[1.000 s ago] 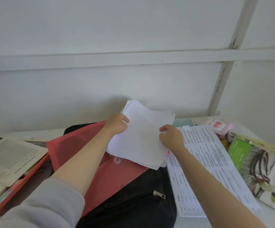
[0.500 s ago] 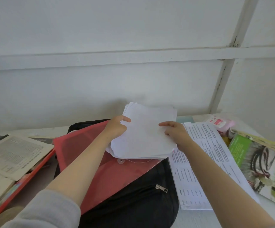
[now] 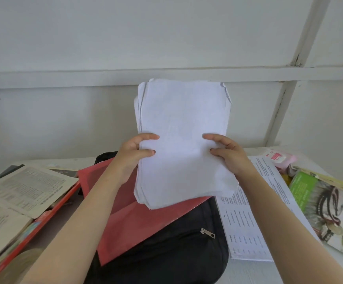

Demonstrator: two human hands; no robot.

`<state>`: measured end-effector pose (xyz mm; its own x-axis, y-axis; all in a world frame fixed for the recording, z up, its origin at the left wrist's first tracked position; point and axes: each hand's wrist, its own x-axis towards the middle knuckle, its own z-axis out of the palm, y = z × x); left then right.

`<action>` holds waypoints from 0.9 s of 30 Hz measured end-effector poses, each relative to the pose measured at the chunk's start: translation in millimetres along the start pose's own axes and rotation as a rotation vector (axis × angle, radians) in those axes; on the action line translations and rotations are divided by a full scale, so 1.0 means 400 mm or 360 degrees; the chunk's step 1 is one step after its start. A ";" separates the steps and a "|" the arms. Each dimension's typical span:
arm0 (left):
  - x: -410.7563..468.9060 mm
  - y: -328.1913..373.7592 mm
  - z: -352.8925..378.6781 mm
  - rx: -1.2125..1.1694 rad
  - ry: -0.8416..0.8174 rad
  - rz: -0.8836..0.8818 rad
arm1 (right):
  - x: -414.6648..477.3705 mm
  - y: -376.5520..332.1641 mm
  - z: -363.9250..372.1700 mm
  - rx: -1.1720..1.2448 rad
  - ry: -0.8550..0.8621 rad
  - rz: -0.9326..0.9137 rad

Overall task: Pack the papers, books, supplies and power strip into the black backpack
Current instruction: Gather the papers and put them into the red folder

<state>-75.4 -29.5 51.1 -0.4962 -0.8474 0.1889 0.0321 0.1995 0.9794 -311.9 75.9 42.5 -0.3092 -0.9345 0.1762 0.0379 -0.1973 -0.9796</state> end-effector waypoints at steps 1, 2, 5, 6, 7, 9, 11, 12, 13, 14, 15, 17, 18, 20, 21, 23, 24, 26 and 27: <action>-0.016 0.011 -0.003 0.0002 0.0003 0.0036 | -0.006 -0.003 0.010 -0.0047 -0.0020 -0.0061; -0.030 0.020 -0.004 0.0027 0.0023 0.0079 | -0.013 -0.008 0.022 -0.0132 -0.0030 -0.0128; -0.073 0.034 -0.007 0.0165 0.0151 0.0245 | -0.035 -0.023 0.063 -0.0312 -0.0008 -0.0301; -0.087 0.037 -0.007 0.0212 0.0204 0.0294 | -0.040 -0.026 0.075 -0.0324 0.0007 -0.0349; -0.099 0.042 -0.009 0.0252 0.0250 0.0338 | -0.045 -0.029 0.087 -0.0331 0.0017 -0.0395; -0.120 0.055 -0.011 0.0309 0.0321 0.0414 | -0.052 -0.032 0.108 -0.0344 0.0034 -0.0475; -0.137 0.068 -0.016 0.0356 0.0395 0.0489 | -0.057 -0.032 0.128 -0.0353 0.0039 -0.0541; -0.145 0.073 -0.020 0.0385 0.0437 0.0538 | -0.058 -0.031 0.139 -0.0362 0.0035 -0.0571; -0.152 0.077 -0.026 0.0416 0.0477 0.0594 | -0.058 -0.031 0.150 -0.0371 0.0025 -0.0606; -0.158 0.079 -0.033 0.0442 0.0516 0.0644 | -0.058 -0.030 0.161 -0.0380 0.0011 -0.0641; -0.165 0.080 -0.041 0.0466 0.0553 0.0680 | -0.057 -0.029 0.173 -0.0389 -0.0009 -0.0673; -0.176 0.084 -0.056 0.0522 0.0619 0.0728 | -0.052 -0.028 0.191 -0.0417 -0.0041 -0.0718; -0.182 0.087 -0.062 0.0548 0.0646 0.0739 | -0.050 -0.029 0.198 -0.0416 -0.0052 -0.0727; -0.194 0.093 -0.072 0.0553 0.0686 0.0736 | -0.049 -0.036 0.209 -0.0377 -0.0069 -0.0721; -0.199 0.097 -0.076 0.0536 0.0693 0.0729 | -0.050 -0.041 0.214 -0.0353 -0.0064 -0.0714; -0.203 0.106 -0.084 0.0495 0.0698 0.0720 | -0.056 -0.057 0.221 -0.0312 -0.0016 -0.0714; -0.204 0.112 -0.088 0.0480 0.0696 0.0725 | -0.057 -0.066 0.224 -0.0295 0.0006 -0.0729; -0.201 0.128 -0.096 0.0476 0.0680 0.0737 | -0.057 -0.084 0.228 -0.0303 0.0029 -0.0766; -0.197 0.135 -0.100 0.0479 0.0669 0.0745 | -0.056 -0.092 0.230 -0.0310 0.0034 -0.0782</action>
<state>0.2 28.5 92.1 -0.1092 -0.7453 0.6577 -0.1113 0.6666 0.7370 -218.8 76.9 83.4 -0.2656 -0.7388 0.6194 -0.2934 -0.5500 -0.7819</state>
